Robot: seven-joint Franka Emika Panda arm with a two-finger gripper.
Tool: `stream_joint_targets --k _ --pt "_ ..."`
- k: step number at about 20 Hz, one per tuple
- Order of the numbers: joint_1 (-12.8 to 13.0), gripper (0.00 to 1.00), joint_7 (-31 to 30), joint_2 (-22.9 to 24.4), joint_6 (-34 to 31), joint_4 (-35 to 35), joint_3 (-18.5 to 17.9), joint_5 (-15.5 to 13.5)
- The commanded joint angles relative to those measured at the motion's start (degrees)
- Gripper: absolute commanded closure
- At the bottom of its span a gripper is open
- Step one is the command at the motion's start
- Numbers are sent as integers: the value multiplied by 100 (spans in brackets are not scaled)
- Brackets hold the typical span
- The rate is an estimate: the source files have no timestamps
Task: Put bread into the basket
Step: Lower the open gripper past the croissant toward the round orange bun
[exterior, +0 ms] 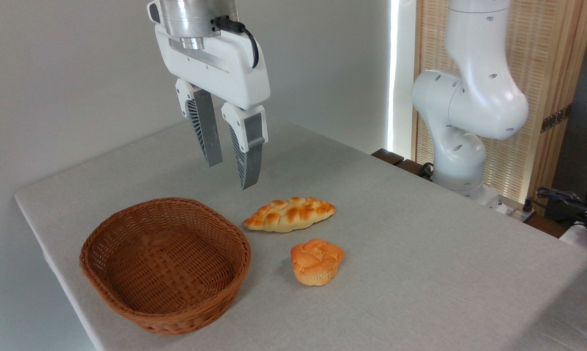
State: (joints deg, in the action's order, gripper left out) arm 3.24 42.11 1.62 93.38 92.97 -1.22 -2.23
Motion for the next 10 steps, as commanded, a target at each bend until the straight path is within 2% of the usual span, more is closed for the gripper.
stream_joint_targets --k 1,10 --pt "28 0 8 178 30 244 -44 21" --pt "28 0 34 276 40 440 -45 30"
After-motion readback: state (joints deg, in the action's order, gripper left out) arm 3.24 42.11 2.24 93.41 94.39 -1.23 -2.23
